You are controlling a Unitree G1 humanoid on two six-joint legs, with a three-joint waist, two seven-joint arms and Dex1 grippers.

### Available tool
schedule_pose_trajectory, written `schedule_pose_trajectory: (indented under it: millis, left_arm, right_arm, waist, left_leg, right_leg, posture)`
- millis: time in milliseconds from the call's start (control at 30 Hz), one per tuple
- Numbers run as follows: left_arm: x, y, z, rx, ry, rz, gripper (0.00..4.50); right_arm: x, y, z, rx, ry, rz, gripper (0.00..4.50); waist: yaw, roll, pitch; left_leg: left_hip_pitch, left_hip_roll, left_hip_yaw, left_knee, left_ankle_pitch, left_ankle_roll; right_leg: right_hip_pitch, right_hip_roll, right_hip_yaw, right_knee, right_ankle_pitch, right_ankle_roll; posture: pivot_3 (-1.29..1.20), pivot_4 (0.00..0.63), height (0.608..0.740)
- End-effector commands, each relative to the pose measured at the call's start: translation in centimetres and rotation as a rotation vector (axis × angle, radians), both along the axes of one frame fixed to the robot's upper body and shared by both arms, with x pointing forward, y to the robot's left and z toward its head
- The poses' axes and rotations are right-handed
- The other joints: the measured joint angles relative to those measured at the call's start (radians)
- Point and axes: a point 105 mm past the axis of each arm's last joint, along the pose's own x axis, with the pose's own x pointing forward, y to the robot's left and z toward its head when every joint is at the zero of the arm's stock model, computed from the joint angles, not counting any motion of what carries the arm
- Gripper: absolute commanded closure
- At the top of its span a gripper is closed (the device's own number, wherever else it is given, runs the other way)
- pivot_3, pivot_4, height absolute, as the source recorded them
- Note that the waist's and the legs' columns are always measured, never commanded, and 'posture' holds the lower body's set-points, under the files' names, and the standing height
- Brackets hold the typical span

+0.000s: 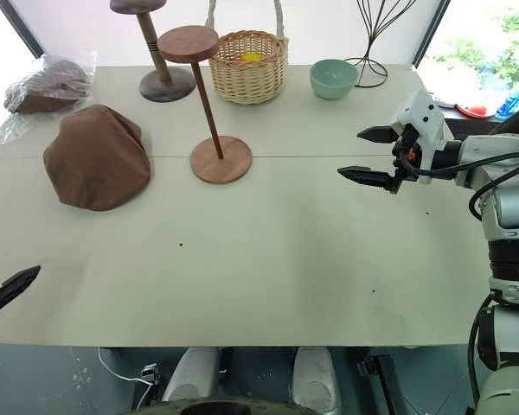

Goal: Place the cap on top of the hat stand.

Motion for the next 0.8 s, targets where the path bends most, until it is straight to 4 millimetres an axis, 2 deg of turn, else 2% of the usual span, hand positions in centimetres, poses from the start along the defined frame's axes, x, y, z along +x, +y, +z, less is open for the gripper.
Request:
schedule_pose_trajectory:
  millis: [33,367,533,667,800]
  left_arm:
    - [-0.1,0.5,1.5,0.064,-0.041,0.005,0.0]
    - [0.1,-0.1,2.1,0.009,-0.049,-0.013,0.0]
    - [1.1,-1.5,3.0,0.125,-0.055,-0.076,0.0]
    - [2.6,-3.4,3.6,0.274,-0.067,-0.143,0.0]
    - [4.8,-5.0,3.7,0.468,-0.099,-0.174,0.0]
  right_arm:
    - [-0.1,0.2,1.9,0.015,-0.075,0.014,0.03]
    - [-0.2,0.7,2.3,0.052,-0.061,0.032,0.03]
    - [-0.7,1.8,3.6,0.044,-0.085,0.09,0.03]
    - [-2.9,4.5,5.9,0.082,-0.069,0.229,0.03]
    - [-6.4,7.0,7.1,0.119,0.005,0.386,0.03]
  waist:
    - [0.0,0.0,0.0]
    - [-0.001,0.0,0.0]
    - [-0.001,0.0,0.0]
    - [0.0,0.001,0.0]
    - [0.004,0.001,0.0]
  left_leg:
    - [0.0,0.0,0.0,0.0,0.0,0.0]
    - [0.0,0.0,0.0,0.0,0.0,0.0]
    - [0.0,0.0,0.001,0.0,0.0,0.0]
    - [0.0,0.0,0.001,0.0,0.0,0.0]
    - [0.0,0.001,0.001,-0.001,0.0,0.0]
  right_leg:
    - [0.0,0.0,0.0,0.0,0.0,0.0]
    - [0.0,0.0,0.0,0.0,0.0,0.0]
    - [0.0,0.0,0.001,0.0,0.0,0.0]
    - [-0.001,0.0,0.001,0.001,0.0,0.0]
    - [-0.001,0.001,0.001,0.001,0.0,0.0]
  posture:
    - [0.0,0.15,0.728]
    - [0.0,0.15,0.728]
    - [0.0,0.15,0.728]
    - [0.0,0.15,0.728]
    - [0.0,0.15,0.728]
